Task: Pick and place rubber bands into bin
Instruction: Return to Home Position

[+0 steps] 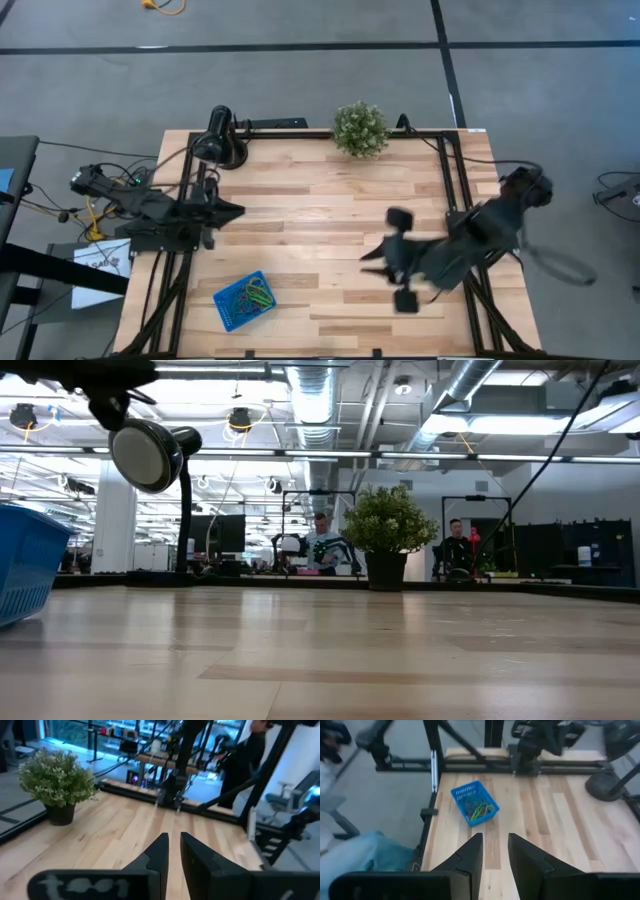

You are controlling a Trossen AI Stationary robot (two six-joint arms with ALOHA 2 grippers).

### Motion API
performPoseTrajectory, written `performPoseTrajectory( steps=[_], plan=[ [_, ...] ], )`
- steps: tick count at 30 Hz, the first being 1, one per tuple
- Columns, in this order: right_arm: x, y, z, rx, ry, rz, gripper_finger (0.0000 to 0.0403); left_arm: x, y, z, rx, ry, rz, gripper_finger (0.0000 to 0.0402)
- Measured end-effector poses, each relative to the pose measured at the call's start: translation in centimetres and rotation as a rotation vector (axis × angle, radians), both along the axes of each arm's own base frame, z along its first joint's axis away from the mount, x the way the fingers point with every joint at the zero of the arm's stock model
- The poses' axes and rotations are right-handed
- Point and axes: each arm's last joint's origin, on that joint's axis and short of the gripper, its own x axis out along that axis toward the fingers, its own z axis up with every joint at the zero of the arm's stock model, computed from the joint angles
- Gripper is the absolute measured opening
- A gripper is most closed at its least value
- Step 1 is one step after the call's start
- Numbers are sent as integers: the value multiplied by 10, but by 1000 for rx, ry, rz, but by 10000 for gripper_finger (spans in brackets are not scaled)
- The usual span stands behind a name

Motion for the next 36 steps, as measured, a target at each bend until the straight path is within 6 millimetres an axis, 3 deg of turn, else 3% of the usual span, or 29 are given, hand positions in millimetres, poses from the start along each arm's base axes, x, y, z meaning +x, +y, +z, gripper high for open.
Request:
performPoseTrajectory(
  steps=[4, 7, 10, 15, 17, 20, 24, 28, 36],
  plan=[
    [-31, -22, 27, 41, -66, -1, 87, -19, 7, 0, -57, -24, -50, 35],
    [-49, -31, 20, 35, -90, -20, 87, -29, 11, -4, -70, -7, -54, 35],
    [-58, -33, -19, 85, -121, -72, 87, -34, 14, -6, -71, -3, -31, 35],
    [-72, -36, -121, 174, -273, 2, 87, -33, 14, -11, -85, -1, -27, 35],
    [-79, -48, -154, 219, -363, 40, 87, -32, 13, -10, -101, -17, -24, 35],
    [-95, -76, -185, 291, -494, 98, 87, -32, 13, -6, -108, -59, -26, 35],
    [-113, -108, -203, 302, -638, 186, 87, -32, 15, 1, -91, -128, 26, 35],
    [-121, -131, -213, 264, -674, 100, 87, -33, 18, 4, -37, -146, 152, 35],
    [-131, -153, -223, 248, -680, 54, 87, -41, 23, 5, 14, -165, 219, 35]
  ],
)
